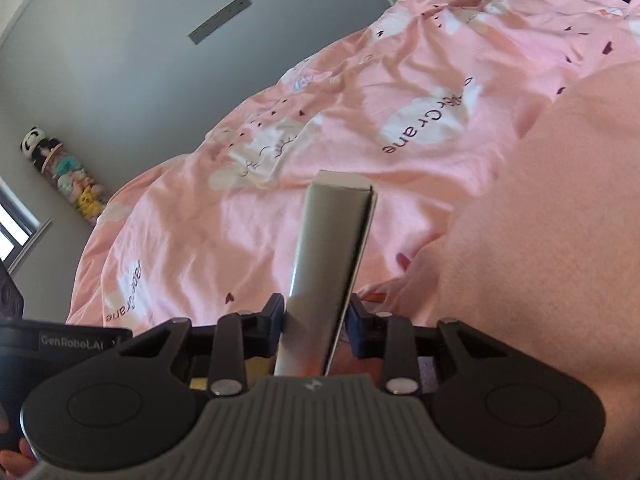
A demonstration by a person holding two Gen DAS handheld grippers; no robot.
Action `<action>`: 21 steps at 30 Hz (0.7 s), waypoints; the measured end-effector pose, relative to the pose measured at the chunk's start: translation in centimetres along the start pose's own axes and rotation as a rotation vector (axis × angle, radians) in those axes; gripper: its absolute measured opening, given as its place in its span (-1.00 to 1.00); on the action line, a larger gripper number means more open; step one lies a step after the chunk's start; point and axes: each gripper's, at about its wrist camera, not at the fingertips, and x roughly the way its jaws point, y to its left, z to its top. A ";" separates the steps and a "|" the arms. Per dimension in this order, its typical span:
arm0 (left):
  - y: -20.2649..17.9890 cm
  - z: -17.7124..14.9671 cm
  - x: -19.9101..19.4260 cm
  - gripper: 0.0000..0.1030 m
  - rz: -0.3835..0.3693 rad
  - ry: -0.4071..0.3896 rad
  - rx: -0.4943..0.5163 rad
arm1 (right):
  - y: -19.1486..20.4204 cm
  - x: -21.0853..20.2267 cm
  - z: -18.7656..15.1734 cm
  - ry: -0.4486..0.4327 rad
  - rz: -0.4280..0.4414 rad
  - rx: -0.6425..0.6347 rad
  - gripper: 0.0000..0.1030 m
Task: Organize objects
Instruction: 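Grasp the gold box with the left tool while the right tool grasps the white case, then lift the gold box and white case with both tools over the orange box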
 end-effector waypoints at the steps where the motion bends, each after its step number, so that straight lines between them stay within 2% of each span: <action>1: 0.3 0.0 -0.1 0.06 0.000 0.001 -0.023 | -0.1 0.3 -0.1 0.012 -0.013 0.002 -0.33; 6: 0.9 -0.4 1.5 -0.07 0.100 -0.001 -0.073 | -0.6 0.8 -0.2 0.015 -0.019 0.014 -0.31; 8: 1.0 -0.8 1.8 -0.08 0.108 -0.008 -0.089 | -0.6 0.8 -0.2 0.013 -0.024 0.008 -0.31; 12: -0.8 -1.5 0.8 -0.30 0.124 -0.077 0.003 | -0.8 1.0 -0.2 0.010 -0.041 0.018 -0.31; 15: -1.5 -1.8 0.5 -0.34 0.112 -0.078 0.038 | -1.3 0.6 -0.1 0.010 -0.047 0.071 -0.32; 19: -0.2 -1.7 1.2 -0.34 0.108 -0.067 -0.041 | -1.5 0.5 -0.2 0.011 -0.065 0.076 -0.31; 21: 0.2 -1.6 1.5 -0.21 0.121 -0.058 -0.069 | -1.3 0.8 -0.3 0.014 -0.072 0.068 -0.30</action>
